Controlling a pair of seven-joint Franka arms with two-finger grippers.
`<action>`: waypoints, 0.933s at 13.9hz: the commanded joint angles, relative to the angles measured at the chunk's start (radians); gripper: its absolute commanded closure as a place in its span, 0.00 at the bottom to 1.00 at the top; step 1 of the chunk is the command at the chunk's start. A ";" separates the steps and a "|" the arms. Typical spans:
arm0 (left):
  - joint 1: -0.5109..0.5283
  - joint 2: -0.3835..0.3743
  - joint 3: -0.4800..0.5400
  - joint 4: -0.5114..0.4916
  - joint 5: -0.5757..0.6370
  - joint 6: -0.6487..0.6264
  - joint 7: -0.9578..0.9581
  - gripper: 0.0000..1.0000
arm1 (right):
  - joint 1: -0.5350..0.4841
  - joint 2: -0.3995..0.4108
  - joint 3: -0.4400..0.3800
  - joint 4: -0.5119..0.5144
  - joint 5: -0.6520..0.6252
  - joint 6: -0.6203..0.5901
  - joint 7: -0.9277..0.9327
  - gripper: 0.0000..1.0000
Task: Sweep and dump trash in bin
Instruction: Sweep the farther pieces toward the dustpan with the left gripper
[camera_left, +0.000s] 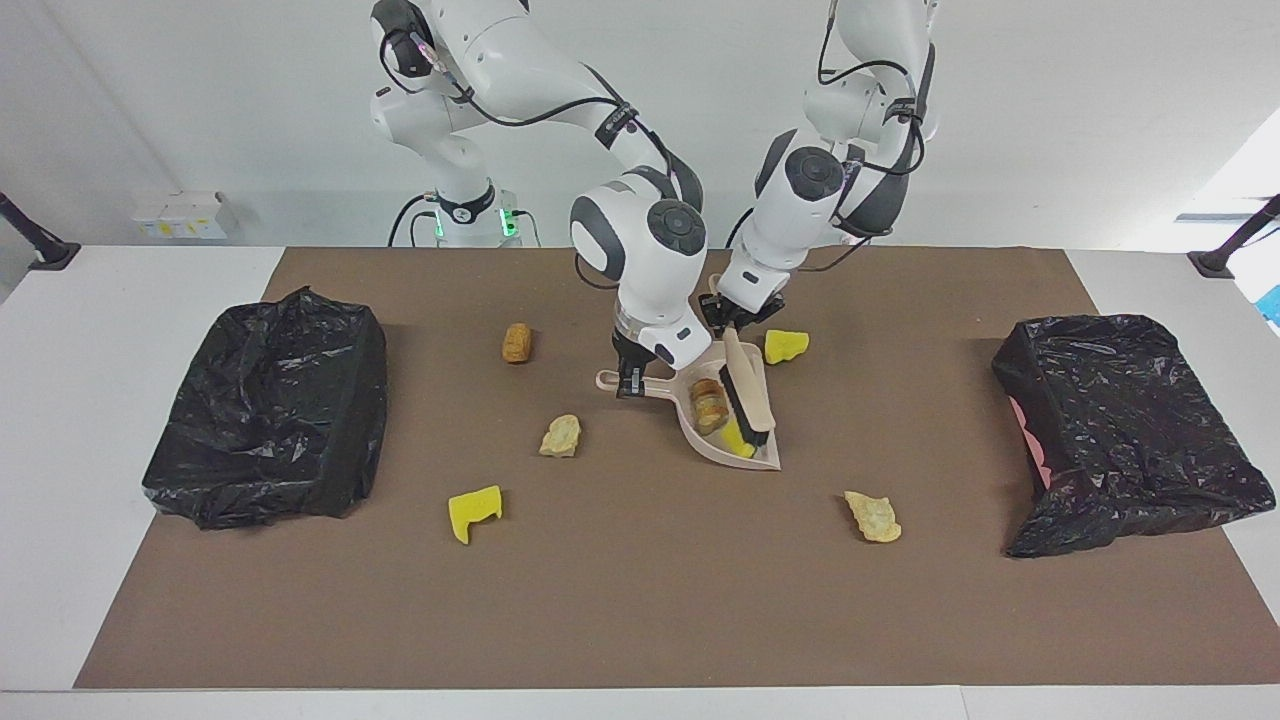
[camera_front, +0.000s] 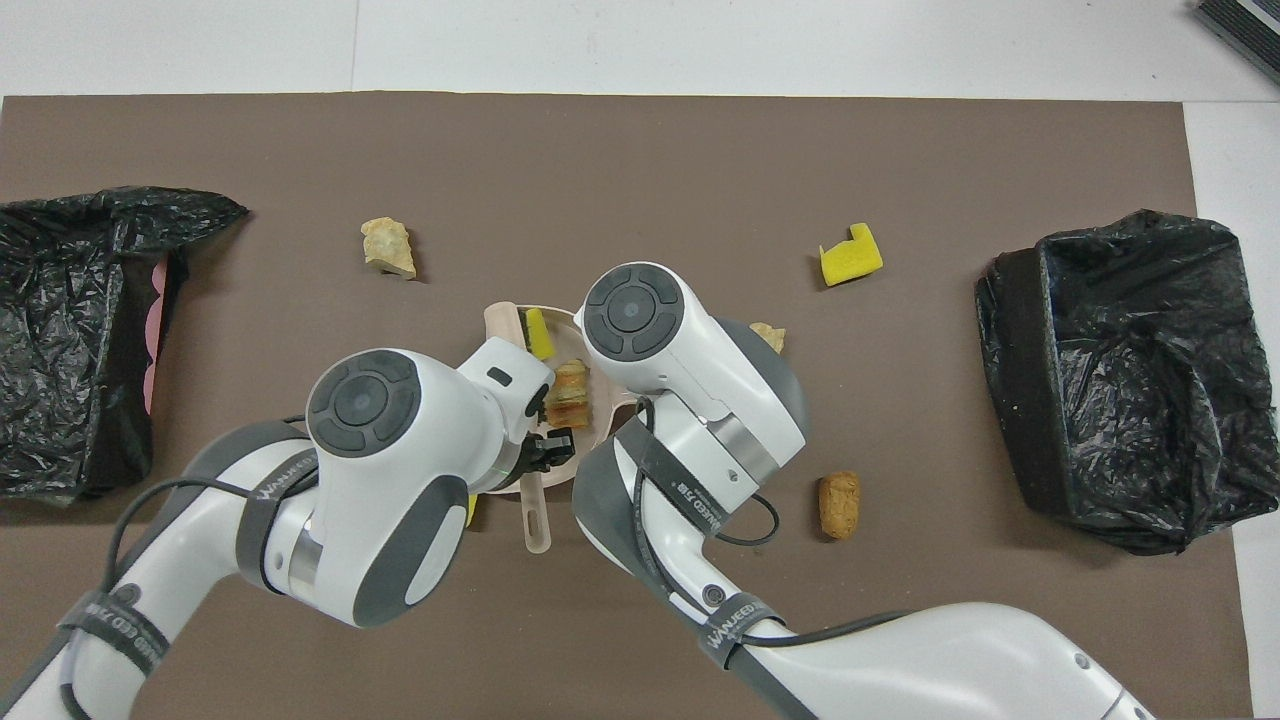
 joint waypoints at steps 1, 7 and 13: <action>0.073 0.037 0.001 0.080 0.090 -0.075 0.018 1.00 | -0.013 -0.028 0.010 -0.025 -0.017 -0.009 0.009 1.00; 0.262 0.102 0.001 0.163 0.196 -0.096 0.338 1.00 | -0.015 -0.041 0.014 -0.038 -0.091 -0.009 -0.022 1.00; 0.363 0.295 0.001 0.339 0.307 -0.081 0.531 1.00 | -0.026 -0.043 0.014 -0.041 -0.091 -0.025 -0.069 1.00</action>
